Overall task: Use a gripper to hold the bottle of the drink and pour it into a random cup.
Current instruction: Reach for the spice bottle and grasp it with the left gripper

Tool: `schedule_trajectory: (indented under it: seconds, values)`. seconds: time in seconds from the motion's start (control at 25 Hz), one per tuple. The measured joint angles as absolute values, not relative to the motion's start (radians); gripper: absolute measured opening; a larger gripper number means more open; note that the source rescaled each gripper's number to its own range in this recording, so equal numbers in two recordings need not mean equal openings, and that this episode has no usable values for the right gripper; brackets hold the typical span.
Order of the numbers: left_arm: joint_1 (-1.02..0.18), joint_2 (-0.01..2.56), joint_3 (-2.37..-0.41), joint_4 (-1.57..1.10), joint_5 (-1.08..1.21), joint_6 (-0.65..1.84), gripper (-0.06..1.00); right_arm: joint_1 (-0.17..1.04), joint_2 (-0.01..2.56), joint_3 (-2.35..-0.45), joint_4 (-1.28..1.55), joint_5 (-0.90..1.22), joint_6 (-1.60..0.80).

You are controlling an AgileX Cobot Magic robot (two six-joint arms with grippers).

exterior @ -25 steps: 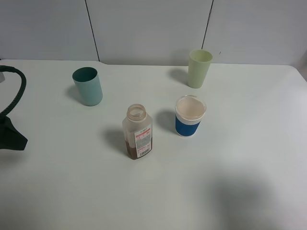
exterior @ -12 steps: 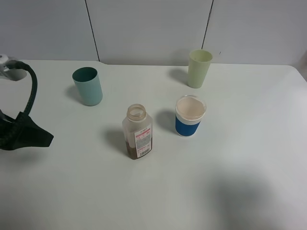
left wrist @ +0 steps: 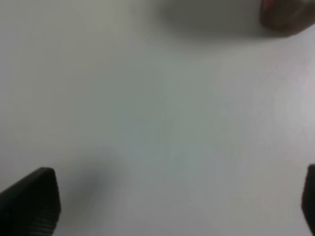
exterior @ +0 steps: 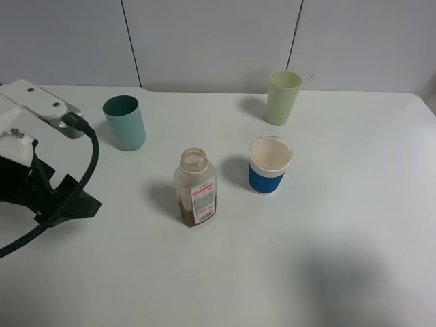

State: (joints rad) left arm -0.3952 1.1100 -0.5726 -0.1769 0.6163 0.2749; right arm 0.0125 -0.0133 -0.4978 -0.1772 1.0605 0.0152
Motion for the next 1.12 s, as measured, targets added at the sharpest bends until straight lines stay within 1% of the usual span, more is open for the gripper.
schedule_trajectory:
  seconds: [0.28,0.48,0.68,0.92,1.12]
  values:
    - [-0.549,1.191,-0.573,-0.006,0.512,0.058,1.0,0.013,-0.013,-0.498,-0.177,1.06,0.015]
    - [-0.62,1.244,-0.517,0.023,0.343,-0.012,1.0,0.013,-0.013,-0.498,-0.177,1.06,0.015]
    - [-0.628,1.284,-0.435,0.023,0.172,-0.052,1.0,0.013,-0.013,-0.498,-0.177,1.06,0.015]
    - [-0.628,1.334,-0.33,0.031,-0.088,-0.071,1.0,0.013,-0.013,-0.498,-0.177,1.06,0.015]
    - [-0.628,1.375,-0.265,0.089,-0.273,-0.075,1.0,0.013,-0.013,-0.498,-0.177,1.06,0.015]
